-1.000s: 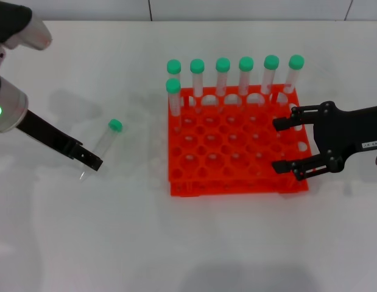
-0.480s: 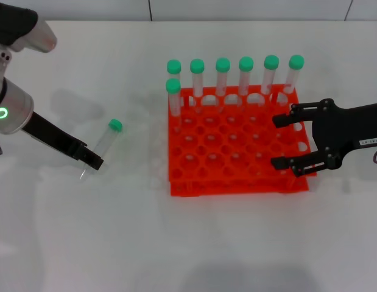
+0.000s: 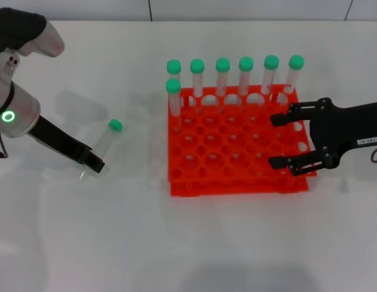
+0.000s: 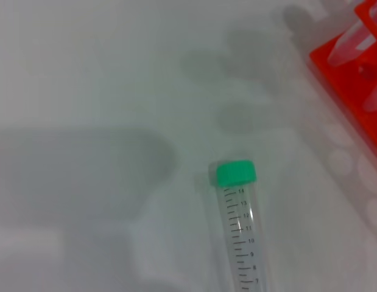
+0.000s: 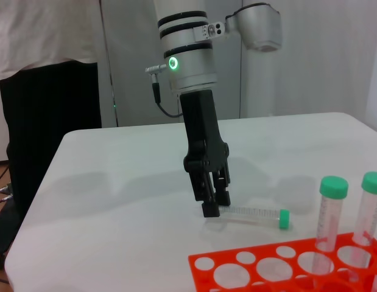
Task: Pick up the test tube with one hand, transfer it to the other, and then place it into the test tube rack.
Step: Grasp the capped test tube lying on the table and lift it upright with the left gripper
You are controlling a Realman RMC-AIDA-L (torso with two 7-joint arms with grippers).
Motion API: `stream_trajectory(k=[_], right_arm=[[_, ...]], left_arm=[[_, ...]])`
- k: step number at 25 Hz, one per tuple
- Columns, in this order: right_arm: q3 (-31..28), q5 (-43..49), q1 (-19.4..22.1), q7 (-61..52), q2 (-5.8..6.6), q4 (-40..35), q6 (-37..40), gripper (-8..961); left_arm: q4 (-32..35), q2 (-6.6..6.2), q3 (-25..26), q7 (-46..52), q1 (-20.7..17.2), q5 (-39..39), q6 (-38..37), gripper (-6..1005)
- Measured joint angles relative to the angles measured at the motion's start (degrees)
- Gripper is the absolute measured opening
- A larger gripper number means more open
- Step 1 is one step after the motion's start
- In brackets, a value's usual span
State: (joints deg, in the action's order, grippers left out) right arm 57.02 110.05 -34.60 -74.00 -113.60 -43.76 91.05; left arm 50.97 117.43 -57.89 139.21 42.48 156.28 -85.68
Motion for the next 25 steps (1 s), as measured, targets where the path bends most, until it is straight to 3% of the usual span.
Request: stream_trajectory(k=[25], right_arm=[[-0.3,-0.1,-0.6,0.1,-0.21,0.0,-0.3,815]], left_arm=[[-2.1,0.38,-5.3,2.1,1.3,1.6,2.6,307]])
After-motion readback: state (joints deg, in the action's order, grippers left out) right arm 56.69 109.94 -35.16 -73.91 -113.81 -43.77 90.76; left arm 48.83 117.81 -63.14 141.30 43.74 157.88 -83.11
